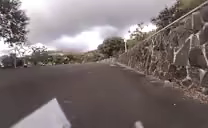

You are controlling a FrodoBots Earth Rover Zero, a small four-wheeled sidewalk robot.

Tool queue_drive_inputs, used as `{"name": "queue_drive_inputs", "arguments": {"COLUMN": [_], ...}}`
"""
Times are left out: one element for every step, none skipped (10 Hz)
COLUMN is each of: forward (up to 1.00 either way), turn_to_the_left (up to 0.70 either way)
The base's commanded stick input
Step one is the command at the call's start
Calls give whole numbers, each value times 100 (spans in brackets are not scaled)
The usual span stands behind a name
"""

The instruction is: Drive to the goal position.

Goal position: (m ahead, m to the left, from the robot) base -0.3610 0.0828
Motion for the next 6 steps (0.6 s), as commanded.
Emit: {"name": "queue_drive_inputs", "arguments": {"forward": [100,100,100,100,100,100], "turn_to_the_left": [-3,-17,-17,-4,-10,-16]}}
